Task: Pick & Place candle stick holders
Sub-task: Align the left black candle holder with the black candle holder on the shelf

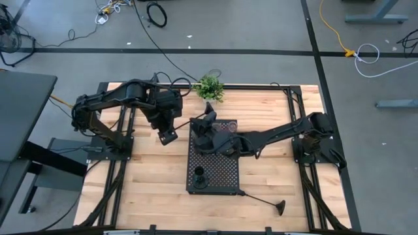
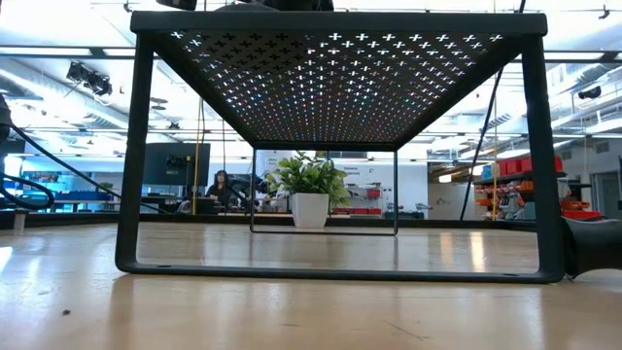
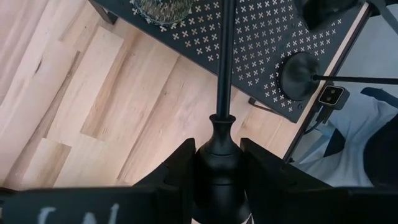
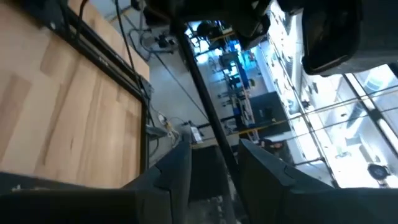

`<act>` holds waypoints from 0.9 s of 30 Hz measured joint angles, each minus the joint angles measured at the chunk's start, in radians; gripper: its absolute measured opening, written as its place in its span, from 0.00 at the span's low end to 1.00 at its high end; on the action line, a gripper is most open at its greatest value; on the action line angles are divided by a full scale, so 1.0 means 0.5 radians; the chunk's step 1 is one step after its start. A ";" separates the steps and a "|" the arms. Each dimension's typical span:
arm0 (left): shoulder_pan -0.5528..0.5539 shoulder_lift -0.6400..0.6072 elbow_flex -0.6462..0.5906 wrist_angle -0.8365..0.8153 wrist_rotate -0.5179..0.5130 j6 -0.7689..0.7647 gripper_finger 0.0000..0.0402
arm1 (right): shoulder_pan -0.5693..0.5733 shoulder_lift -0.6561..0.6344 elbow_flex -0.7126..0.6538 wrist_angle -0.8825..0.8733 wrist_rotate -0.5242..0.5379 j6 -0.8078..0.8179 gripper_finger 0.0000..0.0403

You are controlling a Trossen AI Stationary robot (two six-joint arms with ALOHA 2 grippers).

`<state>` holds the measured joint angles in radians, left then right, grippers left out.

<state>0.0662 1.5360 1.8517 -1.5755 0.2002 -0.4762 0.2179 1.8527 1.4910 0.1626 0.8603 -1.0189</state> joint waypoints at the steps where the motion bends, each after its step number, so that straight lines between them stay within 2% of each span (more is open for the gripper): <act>1: 0.000 0.000 0.000 0.004 -0.001 -0.004 0.26 | -0.007 0.006 0.000 0.023 -0.004 0.003 0.32; 4: 0.002 0.001 0.000 0.008 -0.003 -0.004 0.26 | -0.033 0.013 0.000 0.061 0.008 -0.034 0.32; 14: 0.004 0.001 0.000 0.007 -0.004 0.018 0.26 | -0.114 0.013 0.000 0.090 -0.152 0.092 0.30; 17: 0.010 0.001 0.000 0.004 -0.002 0.028 0.26 | -0.116 0.013 0.000 0.093 -0.175 0.127 0.24; 21: 0.010 -0.002 0.001 -0.002 -0.002 0.033 0.26 | -0.114 0.021 -0.006 -0.013 -0.215 0.108 0.06; 27: 0.010 0.001 0.002 0.010 -0.019 0.044 0.26 | -0.112 0.026 -0.009 -0.104 -0.196 0.218 0.02</act>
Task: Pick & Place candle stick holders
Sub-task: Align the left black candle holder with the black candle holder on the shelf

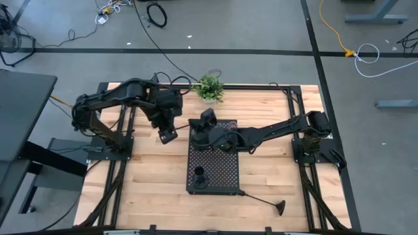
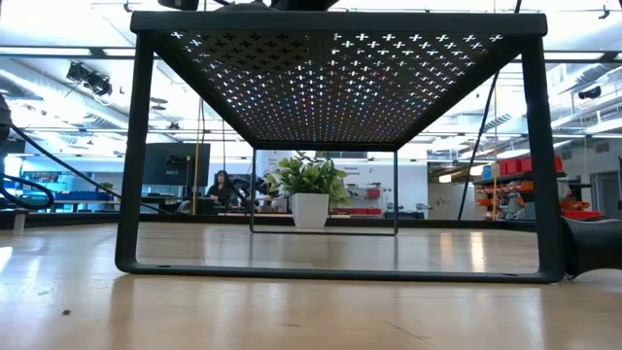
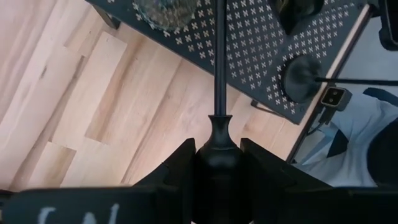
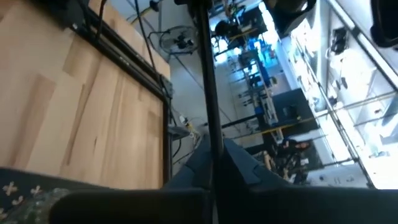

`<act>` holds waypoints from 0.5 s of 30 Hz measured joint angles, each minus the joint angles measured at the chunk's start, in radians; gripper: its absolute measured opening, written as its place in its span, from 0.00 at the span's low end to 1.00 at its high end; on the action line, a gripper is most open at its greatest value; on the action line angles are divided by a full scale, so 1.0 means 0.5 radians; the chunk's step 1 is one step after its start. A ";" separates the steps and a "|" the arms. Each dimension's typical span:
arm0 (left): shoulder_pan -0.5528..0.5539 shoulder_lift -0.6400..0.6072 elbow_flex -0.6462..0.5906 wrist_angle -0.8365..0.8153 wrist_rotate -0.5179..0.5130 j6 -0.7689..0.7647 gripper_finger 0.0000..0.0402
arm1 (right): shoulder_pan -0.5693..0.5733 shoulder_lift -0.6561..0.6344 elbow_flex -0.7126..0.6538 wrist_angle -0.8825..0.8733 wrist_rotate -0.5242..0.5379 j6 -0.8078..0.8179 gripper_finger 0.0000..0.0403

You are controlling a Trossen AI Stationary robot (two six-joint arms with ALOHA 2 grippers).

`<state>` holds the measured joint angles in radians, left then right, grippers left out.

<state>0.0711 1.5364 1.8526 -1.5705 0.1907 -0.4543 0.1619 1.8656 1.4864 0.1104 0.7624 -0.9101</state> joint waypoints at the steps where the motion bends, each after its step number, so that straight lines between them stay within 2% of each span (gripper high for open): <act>1: 0.000 0.002 0.000 0.004 -0.013 0.006 0.26 | -0.002 0.000 0.000 -0.016 0.015 0.027 0.02; 4: 0.000 0.002 -0.001 0.010 -0.052 0.006 0.27 | -0.002 -0.001 0.002 -0.026 0.026 0.057 0.02; 10: 0.002 0.000 -0.001 0.000 -0.133 0.016 0.40 | -0.008 -0.015 0.014 0.011 0.084 0.200 0.00; 15: 0.000 -0.013 -0.002 -0.001 -0.169 0.095 0.44 | -0.024 -0.016 0.071 -0.092 0.173 0.162 0.00</act>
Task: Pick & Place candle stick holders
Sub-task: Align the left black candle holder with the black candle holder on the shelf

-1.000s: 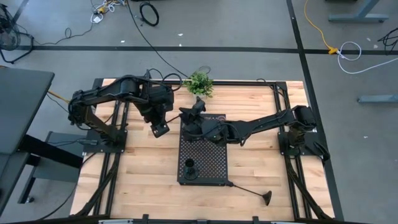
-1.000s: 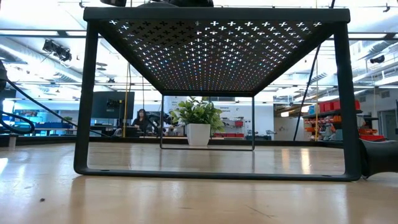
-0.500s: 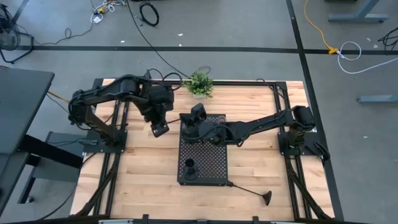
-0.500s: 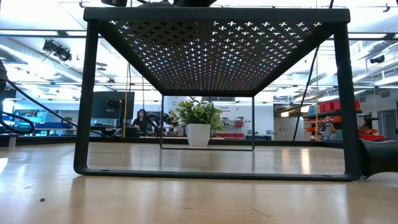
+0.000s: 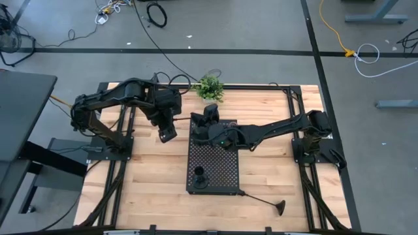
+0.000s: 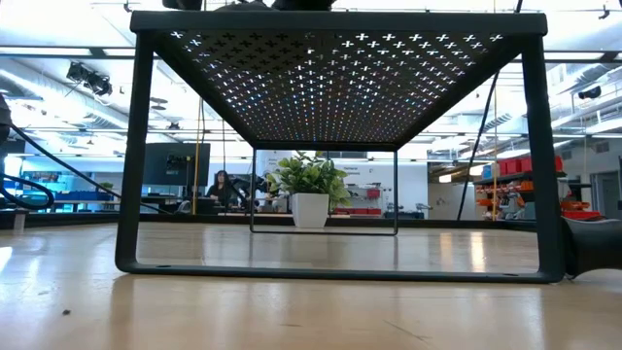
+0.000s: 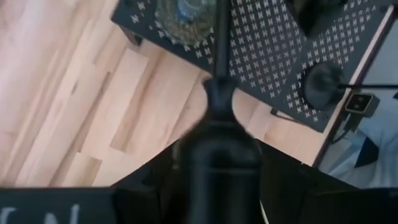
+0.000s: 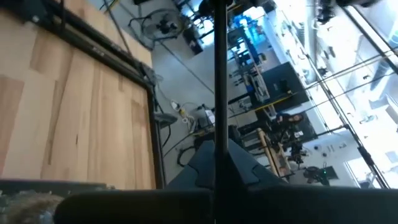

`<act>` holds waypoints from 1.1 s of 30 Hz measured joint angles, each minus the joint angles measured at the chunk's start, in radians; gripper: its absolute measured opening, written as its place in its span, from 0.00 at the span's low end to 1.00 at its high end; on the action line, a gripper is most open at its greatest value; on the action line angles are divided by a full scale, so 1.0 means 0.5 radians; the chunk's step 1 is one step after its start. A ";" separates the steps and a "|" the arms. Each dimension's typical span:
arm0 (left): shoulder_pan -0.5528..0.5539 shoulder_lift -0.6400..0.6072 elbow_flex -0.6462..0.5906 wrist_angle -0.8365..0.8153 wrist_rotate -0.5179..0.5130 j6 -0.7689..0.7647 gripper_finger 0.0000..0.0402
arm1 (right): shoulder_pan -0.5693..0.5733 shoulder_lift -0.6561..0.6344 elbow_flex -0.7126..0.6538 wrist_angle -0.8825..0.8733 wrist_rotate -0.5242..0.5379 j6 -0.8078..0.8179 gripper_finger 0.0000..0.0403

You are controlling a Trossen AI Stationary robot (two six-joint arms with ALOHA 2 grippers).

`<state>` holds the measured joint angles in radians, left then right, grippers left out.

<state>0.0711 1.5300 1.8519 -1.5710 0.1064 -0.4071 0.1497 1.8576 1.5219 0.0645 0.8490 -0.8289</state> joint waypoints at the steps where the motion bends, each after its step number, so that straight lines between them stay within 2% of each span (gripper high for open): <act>1: 0.000 -0.003 0.001 0.003 -0.017 0.001 0.44 | 0.000 0.002 0.030 -0.032 0.000 -0.002 0.00; 9: -0.008 -0.136 0.134 0.004 -0.334 0.023 0.42 | -0.014 -0.002 0.165 -0.098 0.097 0.003 0.00; 14: -0.116 -0.291 0.186 0.124 -0.568 -0.038 0.42 | -0.011 -0.043 0.193 -0.262 0.113 0.187 0.00; 21: -0.370 -0.487 0.186 0.213 -1.012 -0.129 0.42 | 0.067 -0.328 0.200 -0.554 -0.251 0.756 0.00; 28: -0.643 -0.541 0.184 0.211 -1.302 -0.264 0.42 | 0.281 -0.552 0.199 -0.707 -0.329 1.037 0.00; 33: -0.796 -0.543 0.184 0.211 -1.464 -0.267 0.42 | 0.447 -0.589 0.198 -0.693 -0.341 1.191 0.00</act>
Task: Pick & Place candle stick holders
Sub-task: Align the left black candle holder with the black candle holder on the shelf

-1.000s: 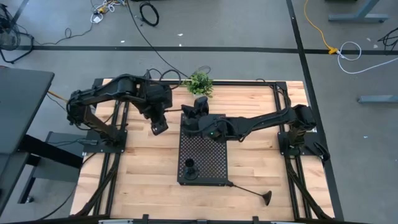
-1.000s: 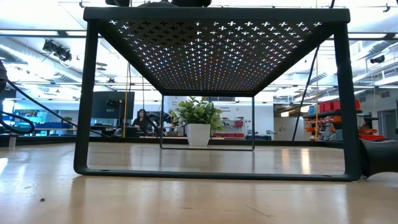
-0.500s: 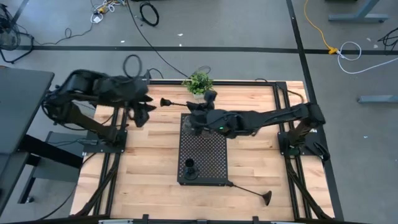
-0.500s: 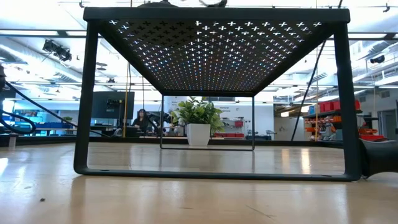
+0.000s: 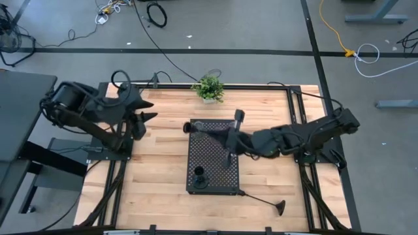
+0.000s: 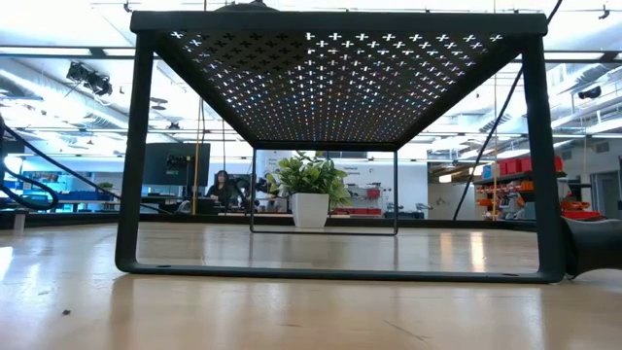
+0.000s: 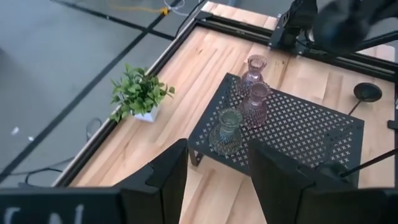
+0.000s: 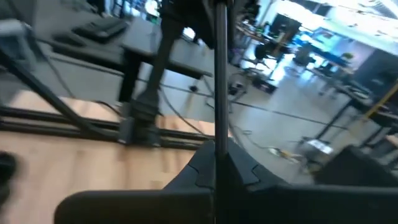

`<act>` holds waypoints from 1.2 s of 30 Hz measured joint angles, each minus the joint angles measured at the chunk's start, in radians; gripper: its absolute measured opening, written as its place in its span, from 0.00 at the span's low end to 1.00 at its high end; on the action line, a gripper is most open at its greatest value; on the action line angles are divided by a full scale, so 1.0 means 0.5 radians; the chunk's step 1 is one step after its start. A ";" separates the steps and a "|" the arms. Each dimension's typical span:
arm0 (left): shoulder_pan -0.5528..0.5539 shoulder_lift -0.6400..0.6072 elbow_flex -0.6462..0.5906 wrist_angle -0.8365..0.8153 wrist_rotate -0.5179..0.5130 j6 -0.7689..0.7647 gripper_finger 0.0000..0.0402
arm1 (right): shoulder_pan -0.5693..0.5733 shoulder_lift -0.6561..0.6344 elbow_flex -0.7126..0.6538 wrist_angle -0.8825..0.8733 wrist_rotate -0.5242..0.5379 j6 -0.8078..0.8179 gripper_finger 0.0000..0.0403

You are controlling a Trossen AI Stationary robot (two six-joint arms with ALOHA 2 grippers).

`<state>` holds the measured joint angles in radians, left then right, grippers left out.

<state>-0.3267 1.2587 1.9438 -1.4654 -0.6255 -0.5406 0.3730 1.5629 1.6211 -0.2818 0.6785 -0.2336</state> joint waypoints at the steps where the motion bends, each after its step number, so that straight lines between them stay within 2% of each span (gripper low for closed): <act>1: -0.028 0.000 0.000 0.001 -0.032 -0.003 0.42 | 0.029 0.000 0.000 0.009 -0.006 0.038 0.00; 7: -0.175 0.000 0.000 -0.005 -0.223 -0.012 0.42 | 0.203 0.000 -0.002 0.076 -0.037 0.184 0.00; 14: -0.262 0.001 0.000 -0.012 -0.261 -0.026 0.42 | 0.399 0.000 -0.130 0.409 -0.032 0.194 0.00; 20: -0.311 0.001 0.000 -0.013 -0.264 -0.054 0.42 | 0.491 0.002 -0.418 0.946 -0.017 0.134 0.00; 29: -0.367 0.001 0.000 -0.013 -0.274 -0.103 0.42 | 0.558 0.000 -0.975 1.954 -0.005 0.084 0.00; 36: -0.368 0.001 0.000 -0.012 -0.277 -0.106 0.42 | 0.576 0.001 -1.276 2.365 -0.001 0.138 0.00</act>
<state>-0.5106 1.2591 1.9438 -1.4715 -0.7642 -0.5934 0.6609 1.5635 0.9830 0.9006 0.6779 -0.1646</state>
